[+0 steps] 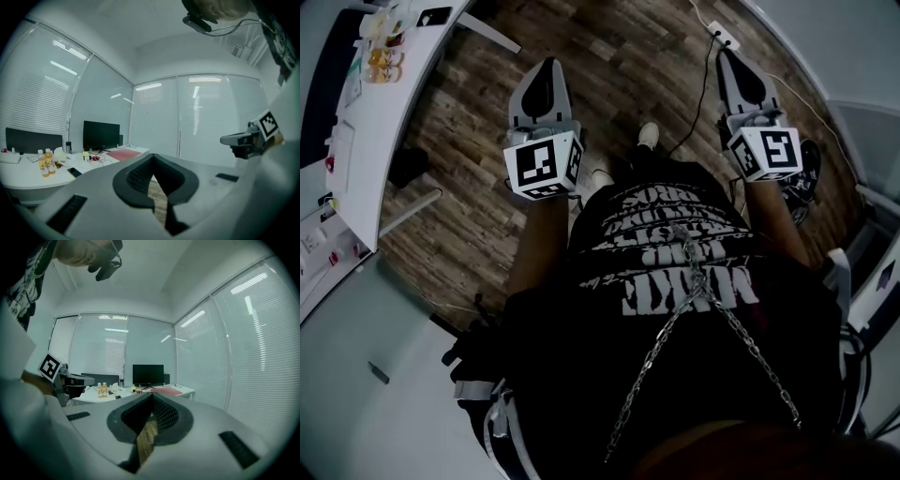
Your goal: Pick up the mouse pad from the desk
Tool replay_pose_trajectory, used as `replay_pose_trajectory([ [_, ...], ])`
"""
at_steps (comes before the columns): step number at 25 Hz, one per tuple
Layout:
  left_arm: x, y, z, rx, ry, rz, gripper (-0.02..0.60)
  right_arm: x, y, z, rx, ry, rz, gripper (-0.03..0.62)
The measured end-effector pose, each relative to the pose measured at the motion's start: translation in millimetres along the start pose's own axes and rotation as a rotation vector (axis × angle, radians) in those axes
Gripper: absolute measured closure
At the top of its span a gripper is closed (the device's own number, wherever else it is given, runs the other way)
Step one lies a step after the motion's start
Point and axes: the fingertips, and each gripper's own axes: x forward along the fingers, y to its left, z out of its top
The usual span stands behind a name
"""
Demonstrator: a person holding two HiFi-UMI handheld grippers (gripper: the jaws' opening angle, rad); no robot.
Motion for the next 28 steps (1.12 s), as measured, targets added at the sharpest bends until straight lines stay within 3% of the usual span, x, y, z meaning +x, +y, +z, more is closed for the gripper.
replay_pose_trajectory([
  [12, 70, -42, 39, 0.069, -0.053, 0.056, 0.575, 19, -90, 21, 0.027, -0.062, 0.062, 0.592],
  [28, 115, -51, 51, 0.076, -0.047, 0.009, 0.575, 44, -129, 22, 0.061, -0.036, 0.021, 0.593],
])
